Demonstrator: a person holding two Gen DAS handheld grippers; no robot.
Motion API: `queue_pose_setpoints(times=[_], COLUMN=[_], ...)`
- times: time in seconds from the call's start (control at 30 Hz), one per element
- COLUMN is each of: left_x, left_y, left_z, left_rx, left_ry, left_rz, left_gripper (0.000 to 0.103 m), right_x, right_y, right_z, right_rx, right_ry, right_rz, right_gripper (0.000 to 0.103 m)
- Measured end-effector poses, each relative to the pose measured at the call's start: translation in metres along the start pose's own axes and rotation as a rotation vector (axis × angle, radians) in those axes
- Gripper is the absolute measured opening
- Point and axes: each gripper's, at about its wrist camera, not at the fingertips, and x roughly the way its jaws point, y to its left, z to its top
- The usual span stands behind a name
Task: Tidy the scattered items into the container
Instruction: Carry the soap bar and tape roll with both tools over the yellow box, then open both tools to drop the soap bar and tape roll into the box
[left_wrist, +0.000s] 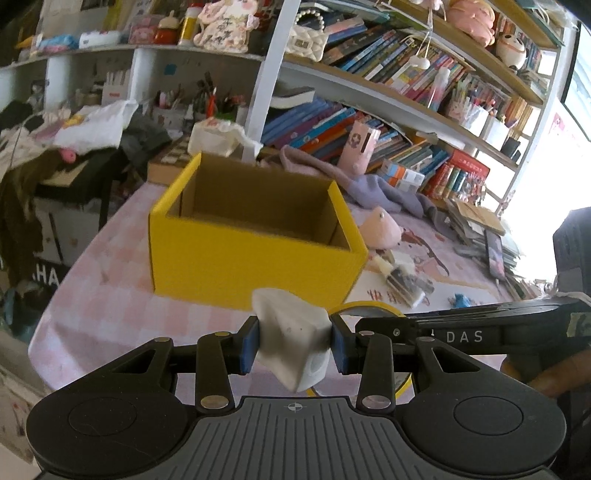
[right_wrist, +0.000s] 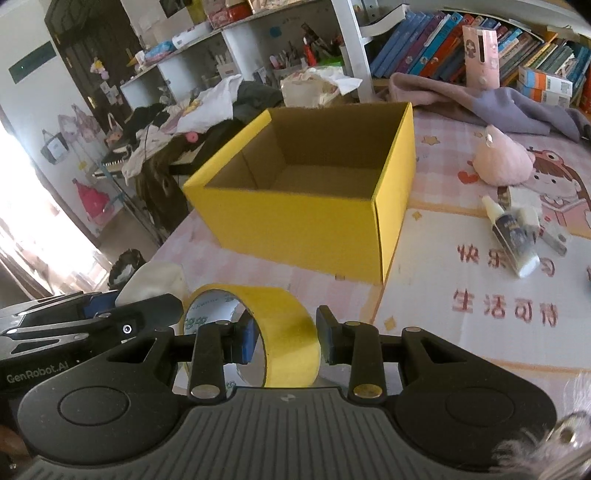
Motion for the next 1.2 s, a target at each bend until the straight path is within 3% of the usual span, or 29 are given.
queue_pose_setpoints(times=[0.37,0.57,0.73,0.97,1.2], left_x=[0.035,0.073,0.121,0.191,0.227], left_y=[-0.004,-0.004,0.007,0.023,0.032], left_z=[0.075,0.111,0.128,0.132,0.130], left_rx=[0.072,0.133,0.155,0.224,0.218], left_ry=[-0.098,-0.083,0.000,0.159,0.266], left_rz=[-0.014,0.011,0.041,0.108,0.117], left_gripper=[0.038,0.038,0.038,0.038,0.039], right_x=[0.007,0.033,0.074,0.147,0.181], right_y=[-0.027,-0.043,-0.052,-0.058,-0.061], right_z=[0.080,0.130,0.156,0.174,0.183], right_rx=[-0.034,-0.076,-0.129,-0.237,-0.341], right_ry=[-0.126,-0.174,-0.140,-0.004,0.075], right_rz=[0.029,0.013,-0.023,-0.082,-0.134], right_gripper=[0.031,0.031,0.031,0.031,0.031])
